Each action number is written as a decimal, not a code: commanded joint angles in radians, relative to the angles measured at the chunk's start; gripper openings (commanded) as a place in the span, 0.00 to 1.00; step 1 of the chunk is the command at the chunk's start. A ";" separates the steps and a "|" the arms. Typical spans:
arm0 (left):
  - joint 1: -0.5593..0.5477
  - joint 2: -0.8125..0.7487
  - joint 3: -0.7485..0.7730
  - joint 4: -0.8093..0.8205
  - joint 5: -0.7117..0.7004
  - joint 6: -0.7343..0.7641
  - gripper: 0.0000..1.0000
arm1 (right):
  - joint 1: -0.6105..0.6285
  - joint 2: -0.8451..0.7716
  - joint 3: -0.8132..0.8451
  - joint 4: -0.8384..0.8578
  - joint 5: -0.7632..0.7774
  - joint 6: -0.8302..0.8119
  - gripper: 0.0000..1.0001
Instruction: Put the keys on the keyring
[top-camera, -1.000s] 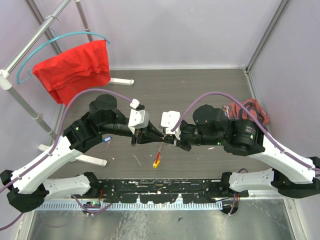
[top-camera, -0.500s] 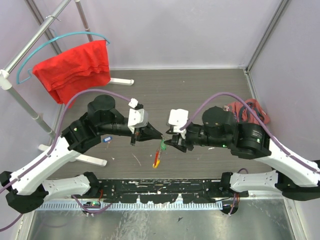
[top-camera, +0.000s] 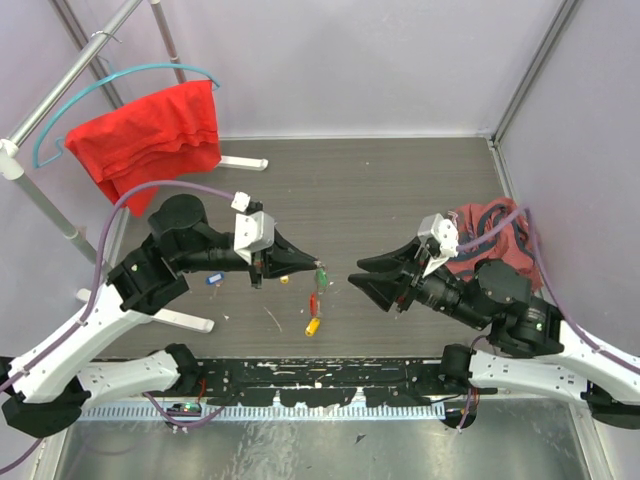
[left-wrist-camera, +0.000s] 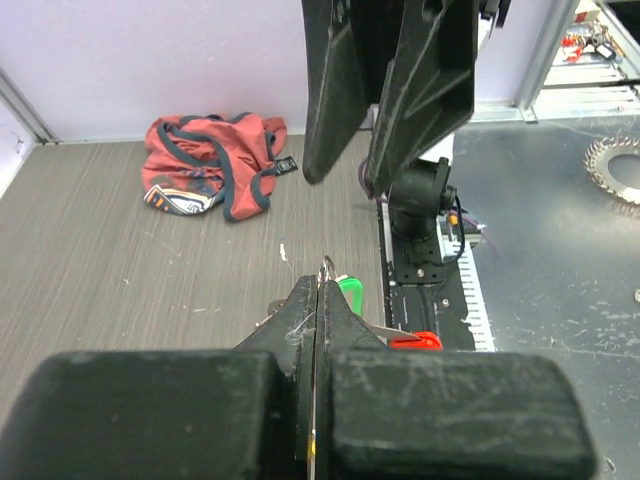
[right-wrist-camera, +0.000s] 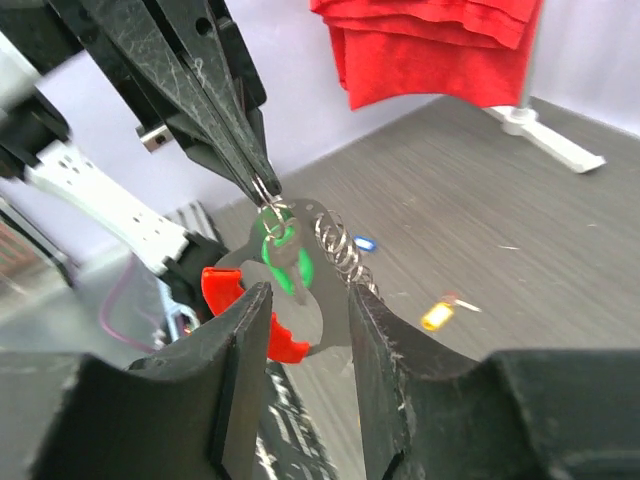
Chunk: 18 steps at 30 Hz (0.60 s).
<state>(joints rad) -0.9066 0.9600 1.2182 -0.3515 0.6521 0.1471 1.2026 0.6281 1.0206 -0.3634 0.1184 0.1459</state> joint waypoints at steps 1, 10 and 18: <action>0.004 -0.031 -0.021 0.085 -0.023 -0.064 0.00 | 0.005 -0.036 -0.122 0.390 -0.002 0.263 0.44; 0.005 -0.069 -0.043 0.122 -0.057 -0.187 0.00 | 0.004 0.058 -0.149 0.616 -0.040 0.394 0.47; 0.004 -0.087 -0.029 0.115 -0.067 -0.200 0.00 | 0.004 0.083 -0.119 0.602 -0.051 0.408 0.41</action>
<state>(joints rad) -0.9058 0.8921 1.1835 -0.2874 0.5945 -0.0280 1.2026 0.7113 0.8600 0.1646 0.0807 0.5232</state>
